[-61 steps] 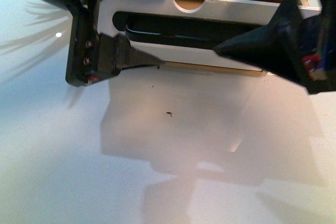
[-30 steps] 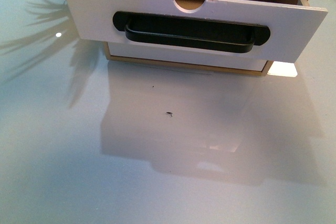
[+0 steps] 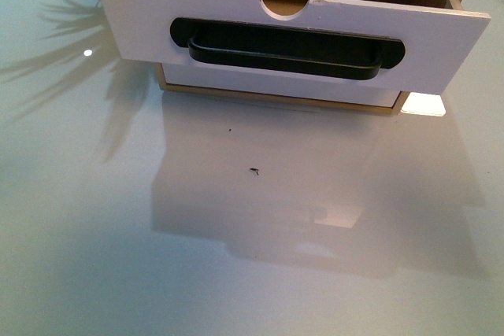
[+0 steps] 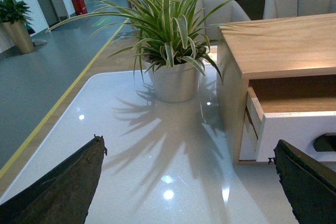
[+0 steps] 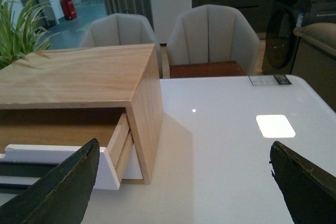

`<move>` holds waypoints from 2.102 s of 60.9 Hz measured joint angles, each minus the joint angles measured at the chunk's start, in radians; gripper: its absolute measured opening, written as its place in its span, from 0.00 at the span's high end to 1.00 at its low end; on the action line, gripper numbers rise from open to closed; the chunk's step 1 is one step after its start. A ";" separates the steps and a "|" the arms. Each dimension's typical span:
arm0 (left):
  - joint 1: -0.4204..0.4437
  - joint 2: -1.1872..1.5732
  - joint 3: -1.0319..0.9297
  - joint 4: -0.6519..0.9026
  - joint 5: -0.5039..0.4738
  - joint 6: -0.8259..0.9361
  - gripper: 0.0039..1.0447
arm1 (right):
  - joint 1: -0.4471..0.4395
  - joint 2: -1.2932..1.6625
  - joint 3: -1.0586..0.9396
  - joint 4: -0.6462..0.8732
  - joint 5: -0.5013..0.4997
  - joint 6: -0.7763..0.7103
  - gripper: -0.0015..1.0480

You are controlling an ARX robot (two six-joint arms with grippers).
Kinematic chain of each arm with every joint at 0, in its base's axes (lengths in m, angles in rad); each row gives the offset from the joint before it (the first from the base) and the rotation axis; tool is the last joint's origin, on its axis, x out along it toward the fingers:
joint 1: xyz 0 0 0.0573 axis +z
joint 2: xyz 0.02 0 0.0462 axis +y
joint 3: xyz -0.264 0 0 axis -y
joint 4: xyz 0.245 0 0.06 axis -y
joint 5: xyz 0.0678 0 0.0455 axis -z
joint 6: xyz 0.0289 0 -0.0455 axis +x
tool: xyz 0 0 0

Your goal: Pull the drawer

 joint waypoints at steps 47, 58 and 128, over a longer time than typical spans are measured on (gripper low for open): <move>0.026 -0.389 -0.175 -0.177 -0.066 -0.109 0.97 | 0.055 -0.240 -0.164 -0.097 0.053 -0.057 0.98; 0.026 -0.478 -0.175 -0.260 -0.066 -0.109 0.97 | 0.055 -0.284 -0.184 -0.104 0.053 -0.057 0.98; 0.026 -0.865 -0.175 -0.651 -0.066 -0.110 0.97 | 0.056 -0.459 -0.184 -0.272 0.053 -0.057 0.98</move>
